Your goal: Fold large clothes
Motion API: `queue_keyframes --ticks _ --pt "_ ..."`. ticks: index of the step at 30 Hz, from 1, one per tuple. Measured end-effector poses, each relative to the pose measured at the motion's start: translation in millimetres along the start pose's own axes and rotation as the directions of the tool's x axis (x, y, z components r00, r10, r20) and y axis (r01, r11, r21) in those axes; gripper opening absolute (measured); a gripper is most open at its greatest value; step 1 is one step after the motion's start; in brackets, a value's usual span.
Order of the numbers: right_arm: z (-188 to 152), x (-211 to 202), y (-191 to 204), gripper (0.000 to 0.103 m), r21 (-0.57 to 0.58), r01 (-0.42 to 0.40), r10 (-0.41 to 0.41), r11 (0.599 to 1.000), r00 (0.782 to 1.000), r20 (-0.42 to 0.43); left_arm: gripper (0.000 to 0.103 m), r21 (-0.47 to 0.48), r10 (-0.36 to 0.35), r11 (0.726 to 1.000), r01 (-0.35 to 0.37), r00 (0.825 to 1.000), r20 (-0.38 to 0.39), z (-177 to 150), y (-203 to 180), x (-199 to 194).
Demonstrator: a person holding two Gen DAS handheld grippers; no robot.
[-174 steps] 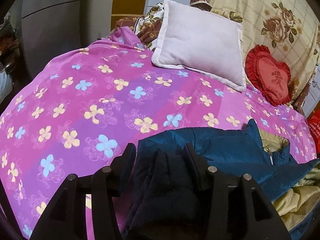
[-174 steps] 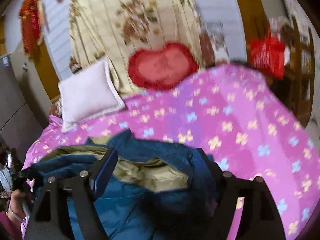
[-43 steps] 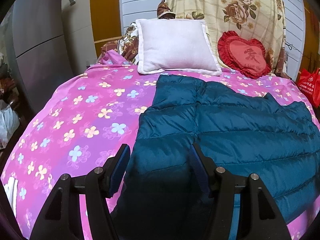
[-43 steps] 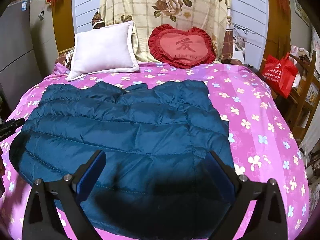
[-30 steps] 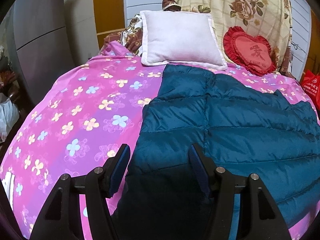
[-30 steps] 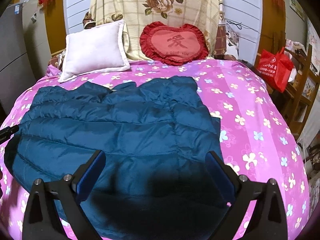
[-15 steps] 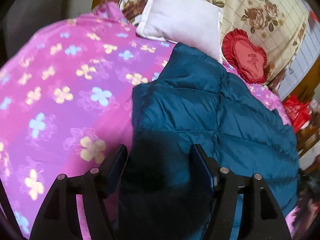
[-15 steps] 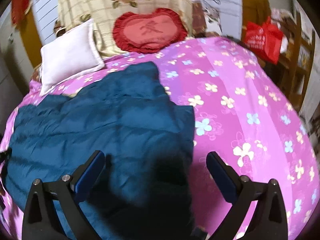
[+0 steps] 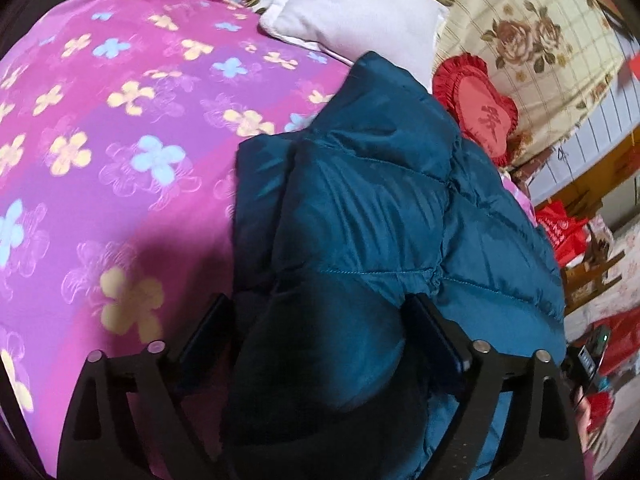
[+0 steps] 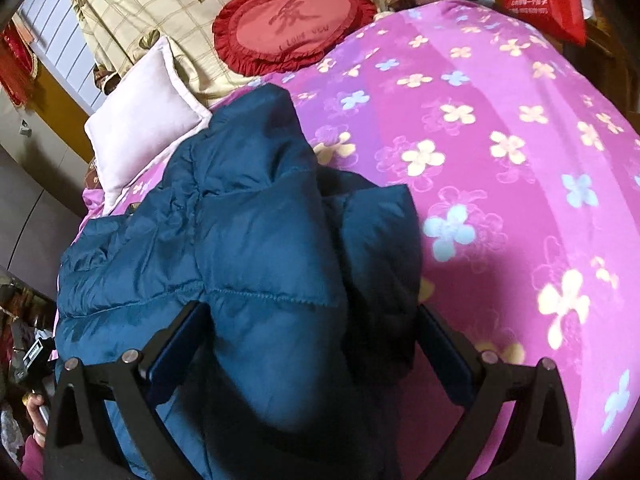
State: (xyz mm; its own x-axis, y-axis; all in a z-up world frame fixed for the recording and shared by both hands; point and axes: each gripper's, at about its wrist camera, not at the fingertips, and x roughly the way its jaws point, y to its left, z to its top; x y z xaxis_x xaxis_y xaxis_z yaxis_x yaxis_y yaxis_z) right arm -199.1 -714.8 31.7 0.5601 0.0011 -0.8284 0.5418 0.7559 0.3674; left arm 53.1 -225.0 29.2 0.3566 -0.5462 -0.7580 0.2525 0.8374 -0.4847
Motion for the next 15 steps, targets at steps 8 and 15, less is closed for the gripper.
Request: queue_keyframes --ticks 8,15 --pt "4.0 20.3 -3.2 0.103 0.006 -0.067 0.068 0.998 0.994 -0.087 0.084 0.072 0.002 0.997 0.001 0.999 -0.035 3.3 -12.8 7.6" --pt "-4.3 14.8 23.5 0.079 -0.075 -0.082 0.078 0.994 0.995 -0.064 0.048 0.134 -0.010 0.991 0.011 1.000 -0.014 -5.1 -26.4 -0.3"
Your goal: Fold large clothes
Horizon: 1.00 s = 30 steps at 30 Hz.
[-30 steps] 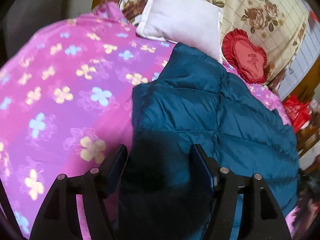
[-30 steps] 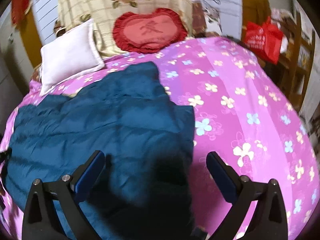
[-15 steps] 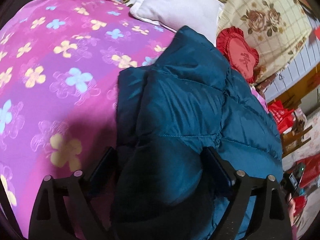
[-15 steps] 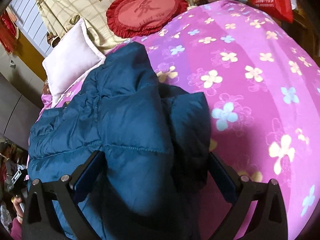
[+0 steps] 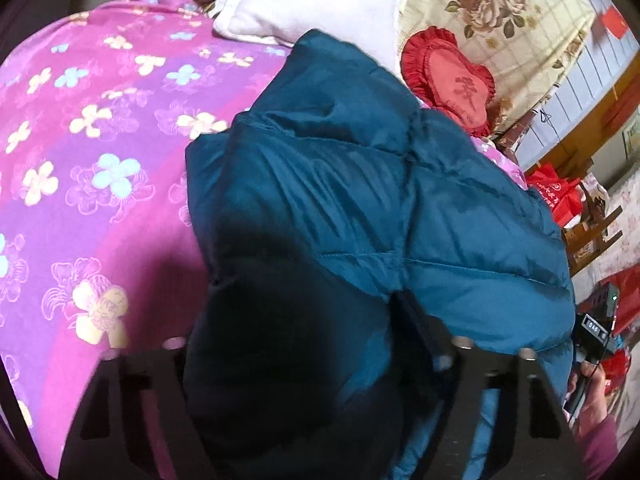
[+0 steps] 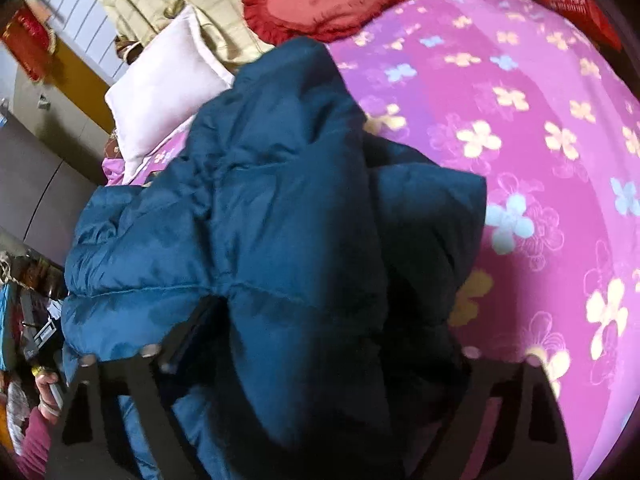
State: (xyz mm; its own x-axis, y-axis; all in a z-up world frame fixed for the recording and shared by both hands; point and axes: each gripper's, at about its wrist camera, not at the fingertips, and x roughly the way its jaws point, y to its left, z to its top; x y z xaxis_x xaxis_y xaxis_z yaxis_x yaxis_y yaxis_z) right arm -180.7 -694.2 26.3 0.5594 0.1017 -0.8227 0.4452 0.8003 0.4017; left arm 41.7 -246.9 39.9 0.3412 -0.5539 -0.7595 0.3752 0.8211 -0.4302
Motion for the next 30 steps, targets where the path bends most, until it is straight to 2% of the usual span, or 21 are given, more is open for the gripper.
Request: queue_keyframes --ticks 2,3,4,6,8,11,15,20,24,28,30 --pt "-2.7 -5.7 5.9 0.068 -0.014 -0.001 0.001 1.000 1.000 0.017 0.029 0.038 0.017 0.999 -0.017 1.000 0.018 -2.1 -8.5 -4.7" --pt "-4.2 -9.5 11.9 0.061 -0.034 0.011 -0.010 0.999 1.000 0.028 0.024 0.060 0.028 0.998 -0.029 0.999 0.030 -3.4 -14.4 -9.0" --pt "-5.2 -13.9 16.8 0.058 -0.054 0.026 -0.024 0.998 0.999 0.037 0.016 0.071 0.031 0.997 -0.034 0.999 0.036 -3.7 -17.2 -11.9" --pt "-7.4 -22.3 25.6 0.046 -0.082 0.050 -0.046 0.995 0.997 0.055 0.009 0.086 0.038 0.995 -0.042 0.998 0.047 -4.3 -22.0 -18.6" --pt "-9.9 -33.9 34.4 0.039 -0.096 0.066 -0.058 0.993 0.995 0.084 0.004 0.095 0.041 0.994 -0.046 0.998 0.057 -5.1 -23.6 -26.9" --pt "-14.5 -54.2 43.0 0.034 -0.096 0.054 -0.043 0.994 0.992 0.123 0.001 0.084 0.032 0.996 -0.038 0.997 0.066 -9.4 -21.7 -42.9" --pt "-25.0 -80.8 54.2 0.032 -0.106 0.031 -0.016 0.994 0.990 0.142 0.000 0.080 0.008 0.997 -0.013 0.998 0.065 -18.4 -20.4 -72.8" --pt "-53.7 -126.5 68.5 0.032 -0.122 -0.020 0.036 0.992 0.991 0.132 0.000 0.087 -0.029 0.996 0.026 0.999 0.040 -42.7 -23.0 -115.5" --pt "-84.7 -153.9 71.8 0.032 -0.113 -0.051 0.062 0.992 0.994 0.094 0.000 0.087 -0.047 0.995 0.048 0.999 -0.010 -69.9 -21.3 -144.6" --pt "-125.4 -172.8 67.5 0.033 -0.082 -0.058 0.062 0.995 0.997 0.046 0.001 0.116 -0.008 0.993 0.011 1.000 -0.027 -98.0 -19.4 -158.3" --pt "-139.3 -170.9 61.4 0.038 -0.057 -0.042 0.044 0.997 0.999 0.029 0.005 0.123 0.035 0.992 -0.031 0.999 -0.034 -107.4 -16.9 -153.6"
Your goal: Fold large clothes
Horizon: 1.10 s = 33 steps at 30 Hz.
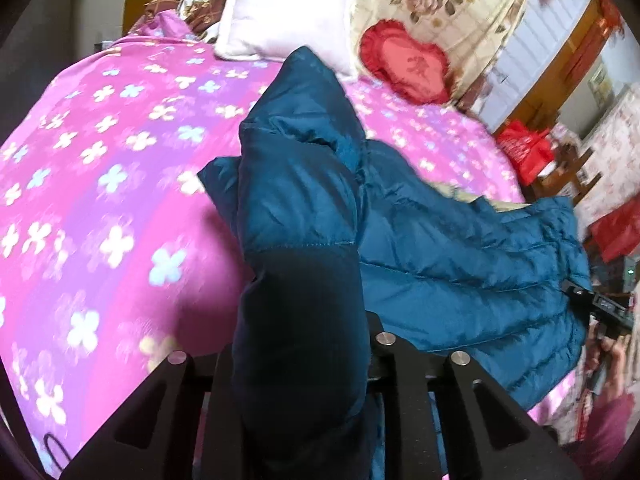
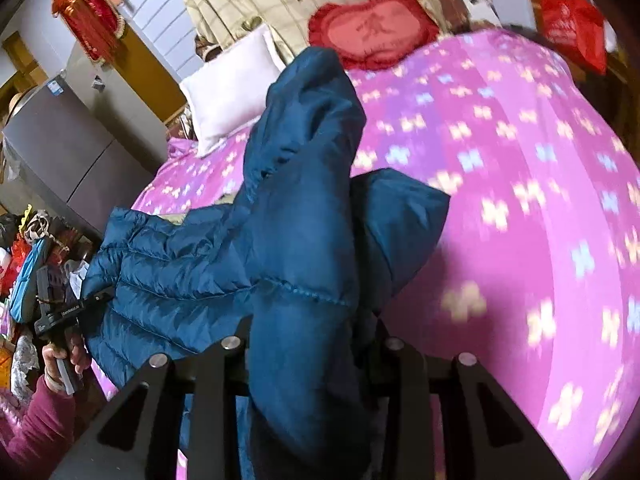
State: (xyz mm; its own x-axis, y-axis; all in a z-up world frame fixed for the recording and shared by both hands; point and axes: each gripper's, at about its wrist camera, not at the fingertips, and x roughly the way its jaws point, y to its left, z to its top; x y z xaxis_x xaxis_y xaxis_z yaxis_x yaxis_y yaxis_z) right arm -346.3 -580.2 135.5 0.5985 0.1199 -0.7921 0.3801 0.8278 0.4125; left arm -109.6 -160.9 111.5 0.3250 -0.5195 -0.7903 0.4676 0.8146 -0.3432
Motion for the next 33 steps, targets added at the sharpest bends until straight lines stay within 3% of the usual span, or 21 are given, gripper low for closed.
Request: queue_keyframes --ticks 2,6,10,14,17,21,33 --pt "-15.1 9.0 -6.8 0.045 0.016 0.077 -0.077 0.997 0.997 -0.016 0.016 0.006 0.061 0.998 -0.061 0.998 -0.026 -6.6 2.1 13.7" --pt "-28.4 35.6 -16.2 0.077 0.016 0.229 -0.228 0.973 0.973 -0.040 0.039 -0.023 0.130 0.991 -0.130 0.991 -0.015 -18.5 10.1 30.9" --pt "-32.5 30.7 -8.1 0.081 -0.010 0.307 -0.307 0.952 0.952 -0.018 0.042 -0.031 0.199 0.980 -0.198 0.979 0.033 -27.0 7.8 17.7" --pt "-37.0 -0.1 14.6 0.082 -0.039 0.373 -0.371 0.927 0.927 0.050 0.042 0.023 0.296 0.953 -0.301 0.947 0.122 -38.5 -7.7 -10.2" --pt "-42.5 -24.4 36.6 0.084 -0.063 0.394 -0.384 0.917 0.914 0.127 0.042 0.058 0.359 0.925 -0.375 0.915 0.183 -47.0 -20.2 -28.0" --pt "-53.1 -41.6 70.8 0.092 -0.087 0.385 -0.363 0.919 0.910 0.200 0.042 0.073 0.361 0.918 -0.389 0.898 0.250 -59.9 -37.0 -45.7" --pt "-100.0 -14.2 154.5 0.093 -0.154 0.336 -0.287 0.929 0.919 0.271 0.042 0.109 0.323 0.924 -0.367 0.900 0.292 -95.3 -88.7 -46.1"
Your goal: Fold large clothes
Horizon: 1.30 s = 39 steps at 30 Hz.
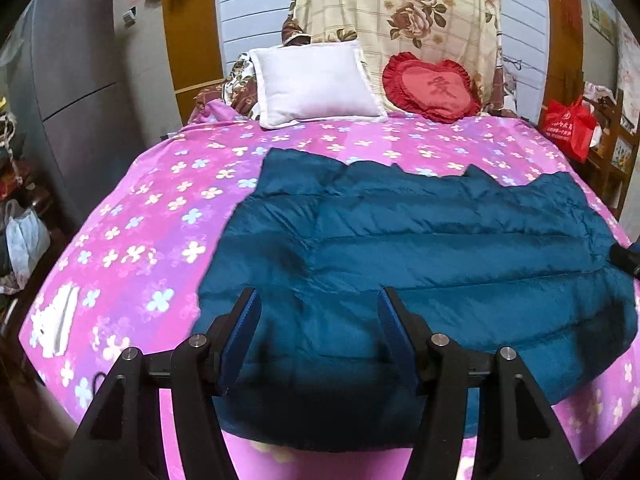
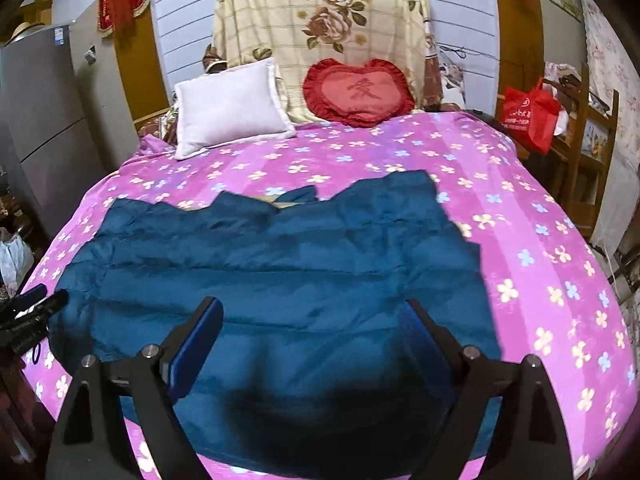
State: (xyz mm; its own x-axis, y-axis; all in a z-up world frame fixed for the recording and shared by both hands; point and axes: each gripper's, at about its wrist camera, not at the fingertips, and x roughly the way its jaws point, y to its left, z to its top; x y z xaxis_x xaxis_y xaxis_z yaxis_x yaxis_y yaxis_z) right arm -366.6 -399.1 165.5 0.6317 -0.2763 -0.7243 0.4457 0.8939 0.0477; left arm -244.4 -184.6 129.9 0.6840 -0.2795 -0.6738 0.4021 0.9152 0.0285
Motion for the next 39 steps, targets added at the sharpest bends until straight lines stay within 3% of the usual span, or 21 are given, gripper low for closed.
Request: queue_keyframes --ticks 13,39 --pt "-18.1 0.1 30.0 0.094 -0.047 0.074 -0.072 0.996 0.997 0.038 0.042 0.004 0.004 1.000 -0.004 1.000 0.029 -16.1 -26.3 -9.0" --pt "-25.3 0.1 35.4 0.098 -0.033 0.072 -0.070 0.997 0.997 0.041 0.042 -0.018 0.010 1.000 -0.010 1.000 0.020 -23.8 -31.4 -7.4"
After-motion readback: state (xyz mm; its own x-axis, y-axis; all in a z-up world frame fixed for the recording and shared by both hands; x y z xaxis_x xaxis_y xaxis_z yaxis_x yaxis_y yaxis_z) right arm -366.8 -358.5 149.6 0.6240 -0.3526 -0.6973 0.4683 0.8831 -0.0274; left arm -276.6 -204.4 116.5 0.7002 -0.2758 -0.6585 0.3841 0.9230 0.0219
